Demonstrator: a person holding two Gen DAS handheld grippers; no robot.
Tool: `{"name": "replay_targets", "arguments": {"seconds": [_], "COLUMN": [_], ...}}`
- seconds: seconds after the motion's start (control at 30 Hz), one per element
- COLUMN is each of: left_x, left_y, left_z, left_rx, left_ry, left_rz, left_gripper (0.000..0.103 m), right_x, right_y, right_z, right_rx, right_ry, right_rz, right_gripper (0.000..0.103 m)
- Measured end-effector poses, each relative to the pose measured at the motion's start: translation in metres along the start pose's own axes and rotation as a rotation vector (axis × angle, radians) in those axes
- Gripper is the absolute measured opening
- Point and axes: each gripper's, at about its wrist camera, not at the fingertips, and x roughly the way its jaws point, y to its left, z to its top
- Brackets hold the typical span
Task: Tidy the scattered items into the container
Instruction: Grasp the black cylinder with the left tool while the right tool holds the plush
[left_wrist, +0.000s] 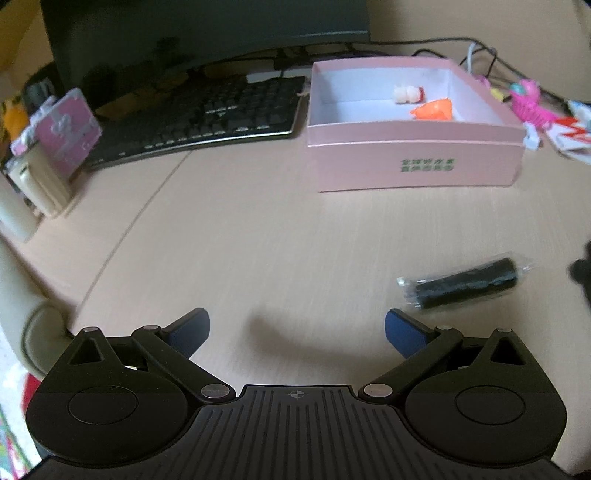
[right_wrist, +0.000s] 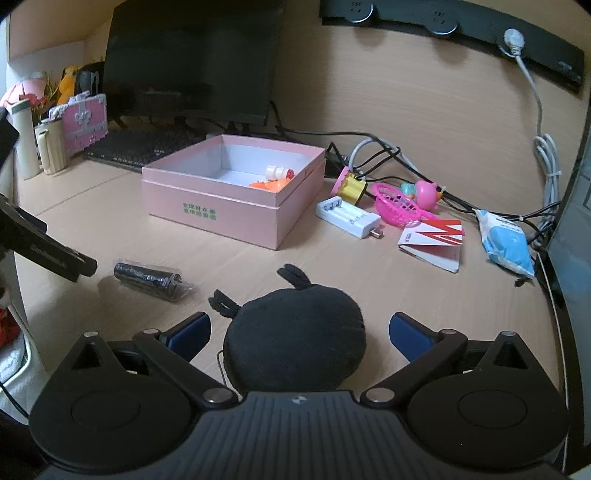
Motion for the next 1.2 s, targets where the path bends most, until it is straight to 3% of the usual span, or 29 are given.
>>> {"name": "replay_targets", "arguments": {"seconds": [0.17, 0.23, 0.33, 0.43, 0.6, 1.13, 1.17, 1.2], "left_x": [-0.010, -0.015, -0.020, -0.016, -0.006, 0.017, 0.018, 0.017], "left_y": [-0.013, -0.022, -0.039, -0.055, -0.069, -0.074, -0.074, -0.074], "left_z": [-0.005, -0.007, -0.008, -0.006, 0.013, 0.019, 0.018, 0.018], "left_rx": [0.021, 0.052, 0.106, 0.131, 0.058, 0.002, 0.004, 0.010], "left_ry": [-0.028, -0.038, -0.054, -0.050, -0.040, 0.005, 0.005, 0.004], "left_rz": [-0.125, -0.189, -0.252, -0.248, -0.228, -0.210, -0.213, -0.217], "left_gripper": [0.103, 0.103, 0.103, 0.103, 0.103, 0.103, 0.100, 0.088], "right_x": [0.028, 0.032, 0.023, 0.009, -0.002, -0.010, -0.010, -0.010], "right_y": [0.002, 0.002, -0.002, -0.005, -0.008, -0.021, -0.021, -0.021], "right_z": [0.000, 0.001, 0.006, 0.011, 0.015, 0.001, 0.001, 0.001], "right_rx": [0.011, 0.014, 0.043, 0.062, 0.071, 0.124, 0.126, 0.128], "right_ry": [0.072, 0.076, 0.065, 0.031, 0.003, 0.023, 0.024, 0.026], "right_rz": [0.000, -0.012, -0.015, -0.010, -0.021, -0.052, -0.051, -0.050], "right_gripper": [0.103, 0.086, 0.083, 0.083, 0.083, 0.084, 0.084, 0.084]}}
